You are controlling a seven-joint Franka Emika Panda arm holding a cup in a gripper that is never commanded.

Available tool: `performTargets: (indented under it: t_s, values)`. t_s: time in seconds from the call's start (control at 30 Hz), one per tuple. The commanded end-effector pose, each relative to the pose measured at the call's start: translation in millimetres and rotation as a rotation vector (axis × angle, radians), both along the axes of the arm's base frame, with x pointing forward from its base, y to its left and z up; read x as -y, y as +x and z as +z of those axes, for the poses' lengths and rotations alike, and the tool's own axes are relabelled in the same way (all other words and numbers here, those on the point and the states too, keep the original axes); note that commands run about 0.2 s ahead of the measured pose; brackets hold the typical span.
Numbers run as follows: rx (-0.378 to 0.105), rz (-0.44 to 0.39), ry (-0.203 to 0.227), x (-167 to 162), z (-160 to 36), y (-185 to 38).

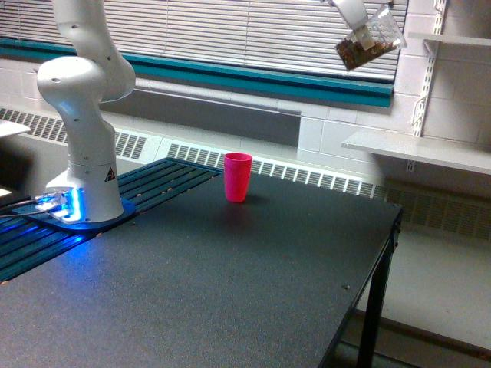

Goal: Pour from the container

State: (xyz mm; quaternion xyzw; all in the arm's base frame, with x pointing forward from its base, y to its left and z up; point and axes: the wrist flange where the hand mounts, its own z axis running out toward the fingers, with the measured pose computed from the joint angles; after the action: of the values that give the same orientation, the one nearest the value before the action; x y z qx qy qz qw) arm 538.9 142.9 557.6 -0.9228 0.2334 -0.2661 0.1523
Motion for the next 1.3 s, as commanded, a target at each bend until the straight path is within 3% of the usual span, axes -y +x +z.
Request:
performTargets:
  t_s: [0.03, 0.63, 1.3]
  values:
    - [-0.007, -0.076, 0.002, 45, -4.3, 9]
    - [0.004, 0.011, -0.035, 16, -22.9, -27]
    - [-0.03, 0.146, -0.112, -31, -70.2, -116]
